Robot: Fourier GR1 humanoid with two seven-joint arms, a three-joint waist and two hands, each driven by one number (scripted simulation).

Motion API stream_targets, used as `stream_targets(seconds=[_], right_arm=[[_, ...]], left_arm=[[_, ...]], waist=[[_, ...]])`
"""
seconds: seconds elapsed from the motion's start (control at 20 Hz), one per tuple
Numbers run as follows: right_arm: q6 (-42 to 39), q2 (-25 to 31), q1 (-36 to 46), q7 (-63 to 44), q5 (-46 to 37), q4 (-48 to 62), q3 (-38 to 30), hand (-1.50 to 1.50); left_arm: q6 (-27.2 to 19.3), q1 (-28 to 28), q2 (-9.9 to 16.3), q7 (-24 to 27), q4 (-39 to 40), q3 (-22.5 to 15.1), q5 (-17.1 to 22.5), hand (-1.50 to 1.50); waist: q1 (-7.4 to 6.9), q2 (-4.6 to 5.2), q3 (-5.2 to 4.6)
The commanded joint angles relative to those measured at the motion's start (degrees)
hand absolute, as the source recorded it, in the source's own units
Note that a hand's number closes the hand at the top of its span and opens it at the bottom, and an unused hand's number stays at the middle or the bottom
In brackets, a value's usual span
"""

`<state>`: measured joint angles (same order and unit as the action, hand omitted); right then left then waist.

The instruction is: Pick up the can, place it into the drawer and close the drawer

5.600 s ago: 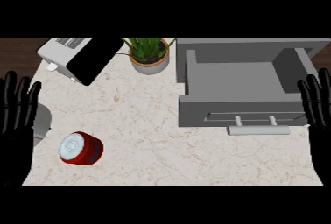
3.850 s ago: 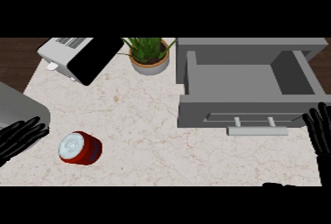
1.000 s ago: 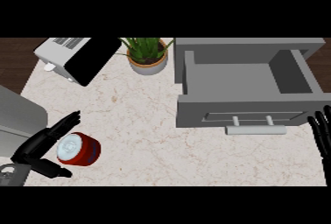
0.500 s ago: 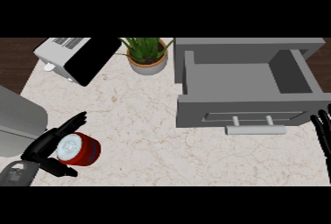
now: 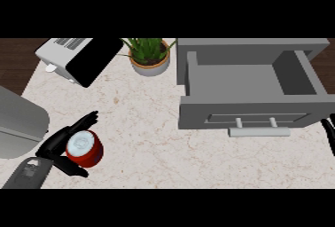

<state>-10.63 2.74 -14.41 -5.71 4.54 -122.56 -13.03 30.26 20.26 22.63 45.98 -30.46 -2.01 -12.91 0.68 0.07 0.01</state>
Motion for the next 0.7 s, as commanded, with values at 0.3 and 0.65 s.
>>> stream_targets(seconds=[0.3,0.65], right_arm=[[-1.06,-1.55,-1.20,3.37,-1.03,2.48,1.12,-1.50],[-0.67,-0.71,-1.49,0.61,0.41,-0.47,-1.11,-1.50]], left_arm=[[7.95,1.15,0.07,6.40,0.33,-2.83,-0.14,-1.50],[9.59,-0.36,-2.48,2.11,-5.14,-3.77,3.50,1.50]], waist=[[-0.13,0.08,-0.06],[-0.46,-0.09,-0.01]])
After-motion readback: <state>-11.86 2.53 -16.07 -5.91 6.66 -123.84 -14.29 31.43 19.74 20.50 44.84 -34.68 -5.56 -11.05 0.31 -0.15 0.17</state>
